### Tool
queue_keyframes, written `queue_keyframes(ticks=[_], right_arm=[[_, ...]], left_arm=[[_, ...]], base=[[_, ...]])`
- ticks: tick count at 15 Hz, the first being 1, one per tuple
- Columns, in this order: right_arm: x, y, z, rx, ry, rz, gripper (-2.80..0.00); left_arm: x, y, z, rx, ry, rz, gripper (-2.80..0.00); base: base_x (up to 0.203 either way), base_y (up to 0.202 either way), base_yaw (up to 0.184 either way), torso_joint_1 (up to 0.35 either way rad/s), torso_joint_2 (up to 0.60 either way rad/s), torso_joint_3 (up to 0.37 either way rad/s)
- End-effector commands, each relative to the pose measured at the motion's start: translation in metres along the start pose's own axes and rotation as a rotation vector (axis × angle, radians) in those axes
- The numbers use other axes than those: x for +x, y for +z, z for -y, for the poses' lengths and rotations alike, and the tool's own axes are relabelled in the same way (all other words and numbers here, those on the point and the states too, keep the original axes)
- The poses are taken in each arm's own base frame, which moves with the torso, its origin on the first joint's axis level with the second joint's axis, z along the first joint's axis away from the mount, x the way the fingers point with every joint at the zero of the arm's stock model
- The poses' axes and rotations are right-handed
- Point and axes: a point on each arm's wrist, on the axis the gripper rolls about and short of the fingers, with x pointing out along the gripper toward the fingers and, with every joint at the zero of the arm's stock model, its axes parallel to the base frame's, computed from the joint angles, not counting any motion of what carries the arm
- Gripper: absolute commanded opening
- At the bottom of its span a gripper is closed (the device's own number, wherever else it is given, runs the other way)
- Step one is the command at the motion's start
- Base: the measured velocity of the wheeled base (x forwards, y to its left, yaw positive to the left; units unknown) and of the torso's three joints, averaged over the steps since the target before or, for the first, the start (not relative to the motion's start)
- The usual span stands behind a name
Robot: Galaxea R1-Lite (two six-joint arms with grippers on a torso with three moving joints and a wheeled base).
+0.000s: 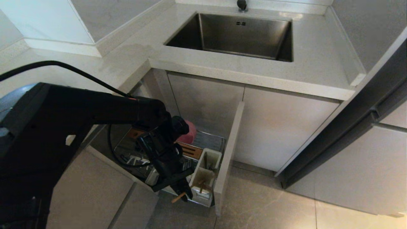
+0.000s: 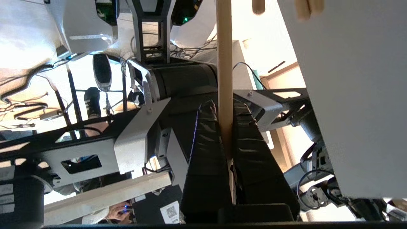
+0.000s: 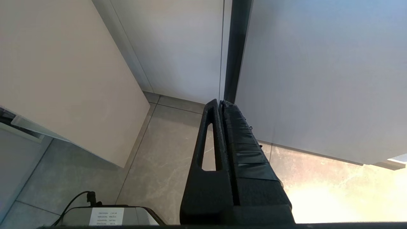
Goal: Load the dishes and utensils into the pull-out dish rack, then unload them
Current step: Pick up the chopsticks and place it in the cupboard
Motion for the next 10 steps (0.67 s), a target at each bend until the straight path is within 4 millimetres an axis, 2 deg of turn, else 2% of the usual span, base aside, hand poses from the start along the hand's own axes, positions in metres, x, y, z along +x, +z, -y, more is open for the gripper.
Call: queue_keyframes(ticks=[1,10], right_arm=[[0.0,0.0,0.0,0.0,0.0,0.001,-2.8],[0.0,0.0,0.0,0.0,0.0,0.001,-2.8]], left_arm=[[0.004,0.005,0.001,-0.006,0.004,-0.006,-2.8],[0.018,0.024,0.005,-0.001,0.015,0.066,-2.8]], base=[[0.0,0.0,0.0,0.0,0.0,0.0],[0.0,0.0,0.0,0.0,0.0,0.0]])
